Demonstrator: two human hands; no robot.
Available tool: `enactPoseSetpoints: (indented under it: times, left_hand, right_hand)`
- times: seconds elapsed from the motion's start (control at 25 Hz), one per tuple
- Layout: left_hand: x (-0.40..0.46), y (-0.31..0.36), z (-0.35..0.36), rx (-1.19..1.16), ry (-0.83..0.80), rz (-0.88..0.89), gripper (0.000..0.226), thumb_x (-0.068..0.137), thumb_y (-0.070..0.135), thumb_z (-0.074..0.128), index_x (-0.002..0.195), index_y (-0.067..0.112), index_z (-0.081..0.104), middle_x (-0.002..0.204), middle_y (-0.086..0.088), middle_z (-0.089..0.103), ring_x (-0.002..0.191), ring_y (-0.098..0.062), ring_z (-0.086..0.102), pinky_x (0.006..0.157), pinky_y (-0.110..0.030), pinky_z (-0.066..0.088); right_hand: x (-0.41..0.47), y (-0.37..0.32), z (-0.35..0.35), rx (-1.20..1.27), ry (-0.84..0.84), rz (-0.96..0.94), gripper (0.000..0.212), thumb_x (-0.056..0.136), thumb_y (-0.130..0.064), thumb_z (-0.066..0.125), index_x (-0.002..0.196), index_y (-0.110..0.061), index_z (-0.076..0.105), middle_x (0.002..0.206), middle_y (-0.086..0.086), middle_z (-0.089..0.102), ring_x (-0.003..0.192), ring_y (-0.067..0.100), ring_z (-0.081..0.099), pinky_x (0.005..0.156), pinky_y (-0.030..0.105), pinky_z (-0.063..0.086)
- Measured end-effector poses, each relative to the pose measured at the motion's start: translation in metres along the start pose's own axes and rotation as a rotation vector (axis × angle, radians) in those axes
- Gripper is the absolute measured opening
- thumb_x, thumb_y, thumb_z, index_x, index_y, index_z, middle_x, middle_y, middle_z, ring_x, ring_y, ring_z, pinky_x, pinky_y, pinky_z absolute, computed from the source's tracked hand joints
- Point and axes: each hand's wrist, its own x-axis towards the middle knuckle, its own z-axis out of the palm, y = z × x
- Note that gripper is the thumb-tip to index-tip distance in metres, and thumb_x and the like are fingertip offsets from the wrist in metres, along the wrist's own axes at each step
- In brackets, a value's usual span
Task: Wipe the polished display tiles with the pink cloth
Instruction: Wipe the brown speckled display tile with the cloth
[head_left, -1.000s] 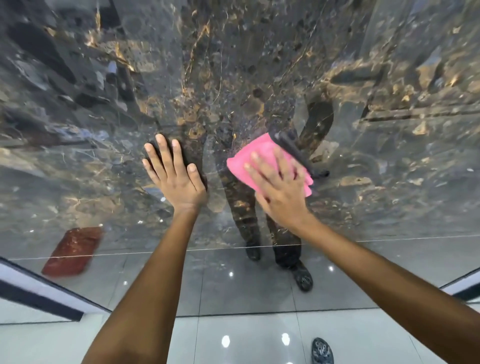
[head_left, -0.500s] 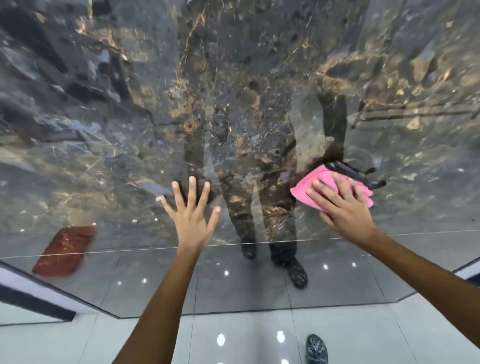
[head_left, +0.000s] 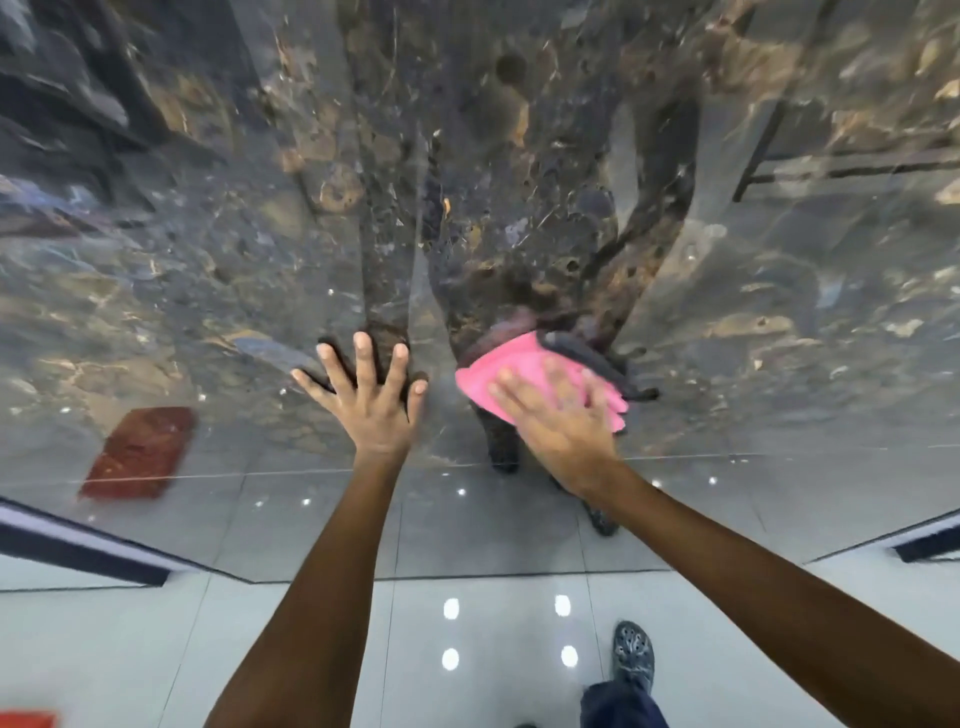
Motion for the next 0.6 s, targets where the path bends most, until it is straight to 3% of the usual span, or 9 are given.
enactPoseSetpoints:
  times: [0.08, 0.12, 0.2, 0.24, 0.32, 0.4, 0.48, 0.52, 0.6]
  left_hand:
    - [0.000, 0.000, -0.001, -0.006, -0.015, 0.001, 0.056, 0.103, 0.048, 0.020, 0.155, 0.036, 0.006, 0.164, 0.005, -0.001, 0.150, -0.028, -0.004, 0.114, -0.061, -0.005]
    - [-0.002, 0.000, -0.001, 0.000, -0.012, 0.003, 0.055, 0.103, 0.048, 0.019, 0.155, 0.036, 0.006, 0.164, 0.005, -0.001, 0.150, -0.028, -0.004, 0.114, -0.060, -0.005]
    - [-0.005, 0.001, 0.000, -0.001, 0.004, 0.004, 0.055, 0.103, 0.048, 0.019, 0.155, 0.037, 0.005, 0.164, 0.005, -0.001, 0.150, -0.028, -0.004, 0.115, -0.060, -0.005]
    - [-0.005, 0.001, 0.001, -0.018, 0.010, 0.000, 0.055, 0.103, 0.048, 0.019, 0.155, 0.037, 0.005, 0.164, 0.005, -0.001, 0.150, -0.027, -0.004, 0.115, -0.060, -0.004]
    - [-0.002, 0.003, 0.002, -0.020, 0.024, -0.001, 0.055, 0.103, 0.048, 0.018, 0.155, 0.037, 0.005, 0.164, 0.006, 0.000, 0.150, -0.027, -0.004, 0.115, -0.060, -0.003]
    - [0.001, 0.003, 0.004, -0.005, 0.025, -0.005, 0.055, 0.103, 0.048, 0.018, 0.155, 0.037, 0.006, 0.164, 0.006, 0.000, 0.150, -0.027, -0.003, 0.115, -0.060, -0.003]
    - [-0.001, 0.002, 0.005, -0.013, 0.032, -0.006, 0.055, 0.103, 0.048, 0.017, 0.155, 0.037, 0.005, 0.164, 0.006, 0.000, 0.150, -0.026, -0.003, 0.115, -0.059, -0.003]
    - [-0.003, 0.002, 0.003, -0.024, 0.041, -0.012, 0.054, 0.103, 0.048, 0.017, 0.155, 0.037, 0.005, 0.164, 0.006, -0.001, 0.150, -0.026, -0.003, 0.115, -0.059, -0.003]
    - [-0.004, 0.002, 0.002, -0.037, 0.040, -0.013, 0.054, 0.103, 0.048, 0.016, 0.155, 0.038, 0.003, 0.164, 0.006, -0.003, 0.150, -0.026, -0.005, 0.115, -0.058, -0.004]
  right_hand:
    - [-0.022, -0.037, 0.022, -0.081, -0.218, -0.459, 0.076, 0.082, -0.001, 0.048, 0.151, -0.017, 0.024, 0.159, -0.003, 0.020, 0.146, 0.020, 0.016, 0.120, 0.045, 0.000]
    - [-0.044, -0.045, 0.026, -0.074, -0.429, -0.715, 0.074, 0.080, -0.005, 0.056, 0.149, -0.018, 0.031, 0.157, -0.006, 0.025, 0.145, 0.015, 0.022, 0.119, 0.046, -0.008]
    - [-0.085, -0.027, 0.035, 0.020, -0.620, -0.947, 0.083, 0.075, -0.019, 0.072, 0.146, -0.023, 0.031, 0.158, -0.006, 0.014, 0.145, 0.012, 0.021, 0.118, 0.044, -0.014]
    - [-0.095, -0.007, 0.032, 0.041, -0.554, -0.911, 0.091, 0.069, -0.015, 0.075, 0.147, -0.020, 0.027, 0.160, -0.001, 0.004, 0.146, 0.014, 0.015, 0.119, 0.041, -0.011]
    - [-0.099, 0.032, 0.023, 0.016, -0.258, -0.669, 0.096, 0.065, 0.002, 0.061, 0.150, -0.010, 0.019, 0.162, 0.005, -0.007, 0.148, 0.021, 0.002, 0.120, 0.039, -0.005]
    - [-0.085, 0.045, 0.015, 0.044, -0.108, -0.412, 0.080, 0.080, 0.002, 0.046, 0.153, -0.015, 0.017, 0.158, 0.001, 0.015, 0.147, 0.024, 0.006, 0.118, 0.042, 0.002]
    - [-0.064, 0.024, 0.016, 0.120, -0.058, -0.210, 0.063, 0.089, 0.000, 0.041, 0.147, -0.022, 0.031, 0.149, -0.008, 0.031, 0.143, 0.022, 0.018, 0.117, 0.043, 0.008]
    - [-0.062, 0.006, 0.022, 0.082, -0.087, -0.304, 0.065, 0.089, 0.002, 0.042, 0.148, -0.021, 0.028, 0.151, -0.008, 0.026, 0.143, 0.020, 0.016, 0.118, 0.042, 0.006]
    - [-0.084, -0.014, 0.033, 0.014, -0.269, -0.646, 0.083, 0.088, -0.009, 0.055, 0.153, -0.015, 0.004, 0.160, -0.004, 0.005, 0.148, 0.018, 0.001, 0.121, 0.034, -0.002]
